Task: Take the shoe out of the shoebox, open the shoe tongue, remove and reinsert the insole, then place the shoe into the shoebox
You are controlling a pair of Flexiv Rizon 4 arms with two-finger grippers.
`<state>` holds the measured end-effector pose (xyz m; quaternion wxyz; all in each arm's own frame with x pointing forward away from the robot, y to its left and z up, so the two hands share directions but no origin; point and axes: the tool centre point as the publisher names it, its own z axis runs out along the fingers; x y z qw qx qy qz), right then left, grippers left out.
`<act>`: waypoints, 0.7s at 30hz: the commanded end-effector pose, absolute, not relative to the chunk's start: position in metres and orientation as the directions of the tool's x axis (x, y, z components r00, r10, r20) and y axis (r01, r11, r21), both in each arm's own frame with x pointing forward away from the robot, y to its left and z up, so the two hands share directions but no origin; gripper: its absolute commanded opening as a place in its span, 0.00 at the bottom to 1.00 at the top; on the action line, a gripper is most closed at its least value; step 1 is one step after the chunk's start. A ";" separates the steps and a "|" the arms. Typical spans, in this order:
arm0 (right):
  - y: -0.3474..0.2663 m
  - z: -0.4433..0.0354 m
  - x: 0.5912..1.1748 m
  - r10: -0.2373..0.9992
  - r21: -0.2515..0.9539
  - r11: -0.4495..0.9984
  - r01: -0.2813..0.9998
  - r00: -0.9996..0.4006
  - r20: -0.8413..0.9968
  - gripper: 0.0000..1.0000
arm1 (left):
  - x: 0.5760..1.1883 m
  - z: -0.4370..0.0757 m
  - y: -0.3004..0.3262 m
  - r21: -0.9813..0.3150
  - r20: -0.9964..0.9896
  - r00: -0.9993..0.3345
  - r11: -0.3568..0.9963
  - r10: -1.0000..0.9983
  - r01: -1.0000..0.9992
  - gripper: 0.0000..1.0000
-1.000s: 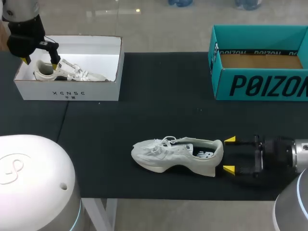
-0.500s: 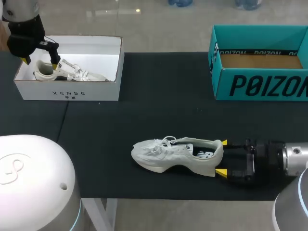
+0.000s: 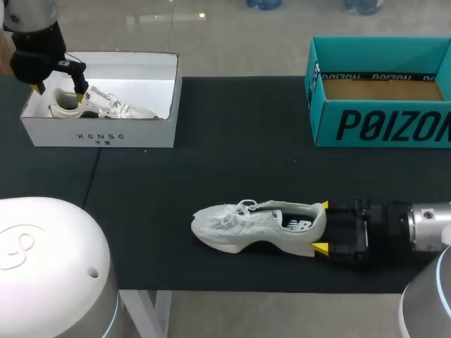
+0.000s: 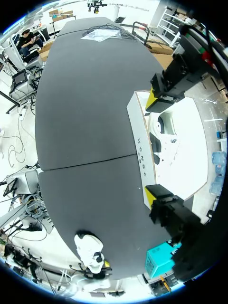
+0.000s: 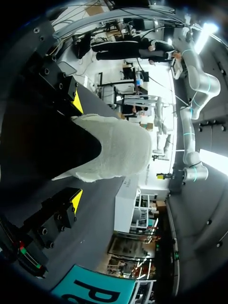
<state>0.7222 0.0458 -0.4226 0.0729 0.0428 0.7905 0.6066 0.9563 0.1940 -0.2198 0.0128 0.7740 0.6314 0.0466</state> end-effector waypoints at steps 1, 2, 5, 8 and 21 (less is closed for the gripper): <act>0.049 -0.426 0.729 0.140 0.967 0.255 -0.026 -0.988 -0.063 1.00 | 0.956 -0.220 0.194 0.081 0.057 0.200 -0.204 0.978 0.976 1.00; 0.050 -0.426 0.729 0.137 0.967 0.254 -0.028 -0.988 -0.064 1.00 | 0.956 -0.220 0.194 0.081 0.057 0.200 -0.204 0.978 0.976 1.00; 0.053 -0.426 0.726 0.133 0.968 0.250 -0.030 -0.989 -0.065 1.00 | 0.956 -0.220 0.194 0.081 0.057 0.200 -0.204 0.978 0.976 1.00; 0.054 -0.428 0.725 0.126 0.969 0.246 -0.027 -0.990 -0.060 1.00 | 0.956 -0.220 0.194 0.081 0.057 0.200 -0.204 0.978 0.976 1.00; 0.059 -0.433 0.723 0.112 0.970 0.243 -0.017 -0.993 -0.045 1.00 | 0.956 -0.220 0.194 0.081 0.057 0.200 -0.204 0.978 0.976 1.00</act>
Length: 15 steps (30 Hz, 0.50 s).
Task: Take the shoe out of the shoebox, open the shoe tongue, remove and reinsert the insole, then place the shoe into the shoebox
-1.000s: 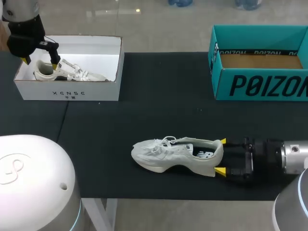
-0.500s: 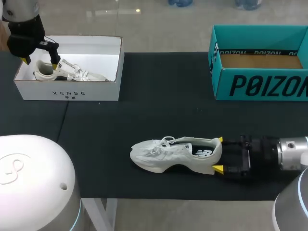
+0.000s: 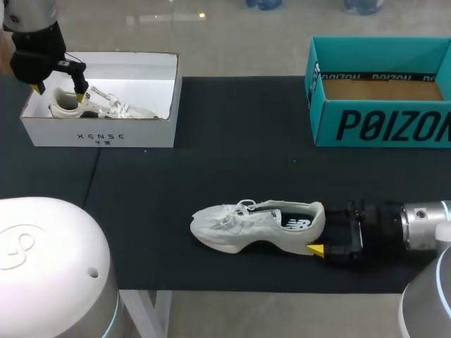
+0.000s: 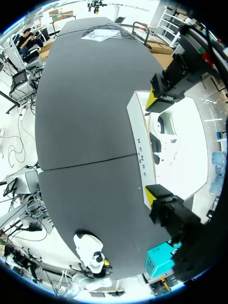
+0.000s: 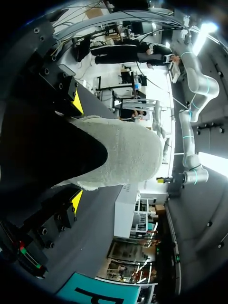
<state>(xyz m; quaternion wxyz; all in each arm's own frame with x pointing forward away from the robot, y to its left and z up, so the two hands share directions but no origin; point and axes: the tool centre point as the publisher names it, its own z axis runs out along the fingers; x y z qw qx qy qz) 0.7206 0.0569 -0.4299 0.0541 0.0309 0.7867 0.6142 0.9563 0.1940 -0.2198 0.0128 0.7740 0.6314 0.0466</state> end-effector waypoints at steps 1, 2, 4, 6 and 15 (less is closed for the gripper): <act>0.059 -0.434 0.723 0.111 0.970 0.242 -0.015 -0.993 -0.043 1.00 | 0.956 -0.220 0.194 0.081 0.057 0.200 -0.204 0.978 0.976 1.00; 0.060 -0.434 0.723 0.110 0.970 0.241 -0.014 -0.993 -0.042 1.00 | 0.956 -0.220 0.194 0.081 0.057 0.200 -0.204 0.978 0.976 1.00; 0.061 -0.434 0.724 0.110 0.971 0.239 -0.013 -0.993 -0.041 1.00 | 0.956 -0.220 0.194 0.081 0.057 0.200 -0.204 0.978 0.976 1.00; 0.062 -0.433 0.724 0.112 0.971 0.240 -0.012 -0.993 -0.040 1.00 | 0.956 -0.220 0.194 0.081 0.057 0.200 -0.204 0.978 0.976 1.00; 0.064 -0.434 0.725 0.104 0.973 0.232 -0.021 -0.993 -0.046 0.00 | 0.956 -0.220 0.194 0.081 0.057 0.200 -0.204 0.978 0.976 1.00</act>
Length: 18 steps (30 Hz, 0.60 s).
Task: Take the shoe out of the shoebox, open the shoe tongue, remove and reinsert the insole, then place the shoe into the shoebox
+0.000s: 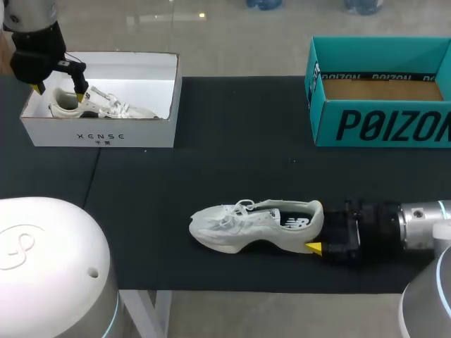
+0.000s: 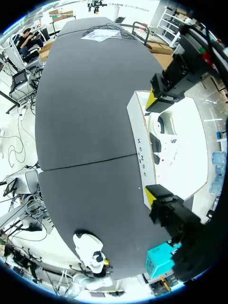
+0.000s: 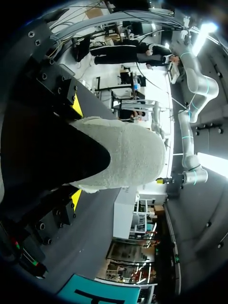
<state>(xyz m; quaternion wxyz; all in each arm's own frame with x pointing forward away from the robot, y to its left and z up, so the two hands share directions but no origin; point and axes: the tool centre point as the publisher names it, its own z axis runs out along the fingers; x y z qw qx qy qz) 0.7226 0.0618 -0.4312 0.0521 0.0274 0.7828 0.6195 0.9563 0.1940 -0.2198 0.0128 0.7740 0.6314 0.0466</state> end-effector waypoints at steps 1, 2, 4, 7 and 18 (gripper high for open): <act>0.064 -0.434 0.725 0.104 0.973 0.232 -0.021 -0.993 -0.046 0.00 | 0.956 -0.220 0.194 0.081 0.057 0.200 -0.204 0.978 0.976 1.00; 0.064 -0.434 0.725 0.104 0.973 0.232 -0.021 -0.993 -0.046 0.00 | 0.956 -0.220 0.194 0.081 0.057 0.200 -0.204 0.978 0.976 1.00; 0.064 -0.434 0.725 0.104 0.973 0.232 -0.021 -0.993 -0.046 0.00 | 0.956 -0.220 0.194 0.081 0.057 0.200 -0.204 0.978 0.976 1.00; 0.064 -0.434 0.725 0.104 0.973 0.232 -0.021 -0.993 -0.046 0.00 | 0.956 -0.220 0.194 0.081 0.057 0.200 -0.204 0.978 0.976 1.00; 0.064 -0.434 0.725 0.104 0.973 0.232 -0.021 -0.993 -0.046 0.00 | 0.907 -0.209 0.152 0.082 0.053 0.216 -0.220 0.975 0.972 1.00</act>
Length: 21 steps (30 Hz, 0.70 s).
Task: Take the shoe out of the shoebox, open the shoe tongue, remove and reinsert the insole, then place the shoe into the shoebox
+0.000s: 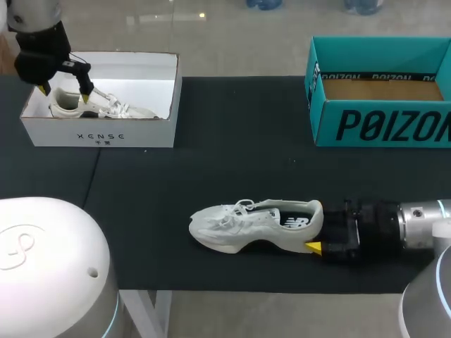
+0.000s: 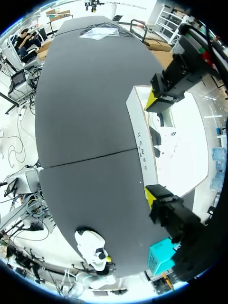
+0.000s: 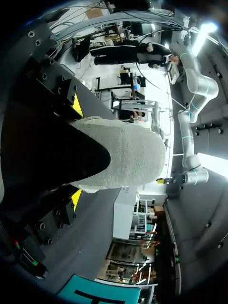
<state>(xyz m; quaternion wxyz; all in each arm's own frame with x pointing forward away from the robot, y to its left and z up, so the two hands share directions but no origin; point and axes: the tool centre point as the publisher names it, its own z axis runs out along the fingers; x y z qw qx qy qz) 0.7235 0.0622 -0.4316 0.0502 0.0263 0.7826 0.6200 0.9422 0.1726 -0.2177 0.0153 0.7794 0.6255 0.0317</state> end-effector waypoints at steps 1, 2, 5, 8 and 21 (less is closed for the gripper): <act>0.064 -0.434 0.725 0.104 0.973 0.232 -0.021 -0.993 -0.046 0.00 | 0.895 -0.209 0.144 0.078 0.058 0.223 -0.227 0.973 0.971 1.00; 0.064 -0.434 0.725 0.104 0.973 0.232 -0.021 -0.993 -0.046 0.00 | 0.884 -0.208 0.137 0.077 0.061 0.230 -0.234 0.971 0.969 1.00; 0.064 -0.434 0.725 0.104 0.973 0.232 -0.021 -0.993 -0.046 0.00 | 0.851 -0.207 0.117 0.067 0.057 0.263 -0.267 0.963 0.961 1.00; 0.064 -0.434 0.725 0.104 0.973 0.232 -0.021 -0.993 -0.046 0.00 | 0.820 -0.208 0.099 0.093 0.055 0.301 -0.305 0.952 0.948 1.00; 0.064 -0.434 0.725 0.104 0.973 0.232 -0.021 -0.993 -0.046 0.00 | 0.735 -0.210 0.038 0.092 0.070 0.408 -0.413 0.910 0.906 1.00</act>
